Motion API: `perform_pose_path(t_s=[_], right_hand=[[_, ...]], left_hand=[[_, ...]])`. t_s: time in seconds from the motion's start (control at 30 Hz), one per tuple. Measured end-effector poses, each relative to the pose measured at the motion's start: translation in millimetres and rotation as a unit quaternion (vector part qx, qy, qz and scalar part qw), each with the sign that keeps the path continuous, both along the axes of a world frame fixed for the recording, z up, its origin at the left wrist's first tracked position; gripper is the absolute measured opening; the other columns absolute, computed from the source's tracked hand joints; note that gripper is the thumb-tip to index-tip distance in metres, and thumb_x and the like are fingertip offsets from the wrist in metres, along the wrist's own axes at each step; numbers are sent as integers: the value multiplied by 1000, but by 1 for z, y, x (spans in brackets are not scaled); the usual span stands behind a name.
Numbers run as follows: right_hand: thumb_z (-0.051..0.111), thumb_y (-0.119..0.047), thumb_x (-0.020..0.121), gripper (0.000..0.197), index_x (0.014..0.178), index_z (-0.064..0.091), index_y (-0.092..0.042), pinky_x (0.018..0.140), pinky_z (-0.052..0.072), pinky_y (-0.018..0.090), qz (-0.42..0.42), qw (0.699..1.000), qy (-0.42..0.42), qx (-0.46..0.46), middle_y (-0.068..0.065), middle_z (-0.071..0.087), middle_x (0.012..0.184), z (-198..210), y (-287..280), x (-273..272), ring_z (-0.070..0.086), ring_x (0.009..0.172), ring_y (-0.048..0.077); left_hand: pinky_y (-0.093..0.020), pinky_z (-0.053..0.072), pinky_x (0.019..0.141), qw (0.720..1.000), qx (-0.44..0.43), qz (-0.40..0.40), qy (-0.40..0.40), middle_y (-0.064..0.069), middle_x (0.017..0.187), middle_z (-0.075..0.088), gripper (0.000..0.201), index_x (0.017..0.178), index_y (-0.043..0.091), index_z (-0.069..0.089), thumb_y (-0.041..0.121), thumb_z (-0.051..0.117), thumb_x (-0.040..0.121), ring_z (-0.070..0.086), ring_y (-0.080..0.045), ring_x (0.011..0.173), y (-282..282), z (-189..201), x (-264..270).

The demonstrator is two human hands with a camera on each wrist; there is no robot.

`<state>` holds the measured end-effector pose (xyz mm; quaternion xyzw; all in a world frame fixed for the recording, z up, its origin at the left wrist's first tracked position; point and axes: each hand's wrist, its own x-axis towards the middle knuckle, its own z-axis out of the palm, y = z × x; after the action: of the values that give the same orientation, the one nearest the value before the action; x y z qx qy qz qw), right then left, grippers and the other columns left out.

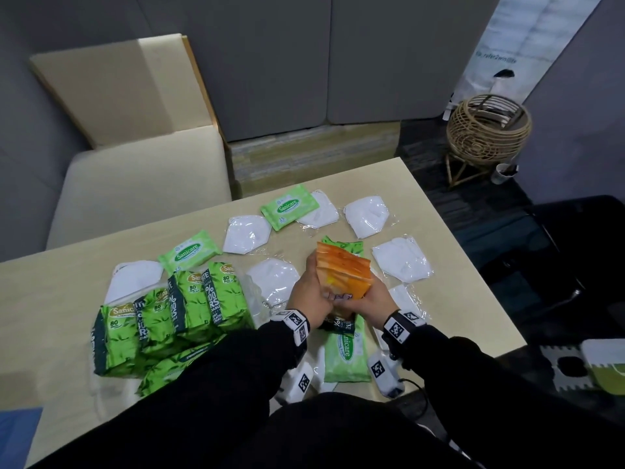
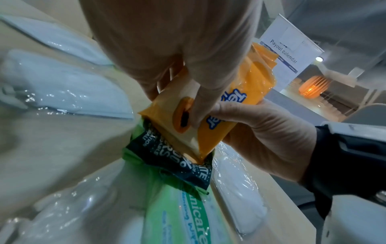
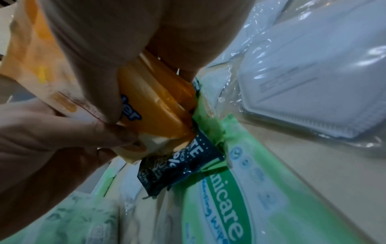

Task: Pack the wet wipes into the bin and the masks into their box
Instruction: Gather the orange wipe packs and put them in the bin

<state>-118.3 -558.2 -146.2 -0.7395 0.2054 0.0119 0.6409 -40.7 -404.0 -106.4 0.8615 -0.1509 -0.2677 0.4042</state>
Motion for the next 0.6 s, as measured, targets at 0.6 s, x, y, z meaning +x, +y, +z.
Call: perform_pose_path(t_s=[0.6], right_hand=[[98,-10,61,58,114,74,-14,81,54,17,-8,999,-14,-47,-9,79,99,13,-9,11,73,94,0]], left_hand=[[-37,56,85,998,-8,31,-62,4,112,63,60,125,29,40,9,71,77,67,-22,101,-1,-4,-1]])
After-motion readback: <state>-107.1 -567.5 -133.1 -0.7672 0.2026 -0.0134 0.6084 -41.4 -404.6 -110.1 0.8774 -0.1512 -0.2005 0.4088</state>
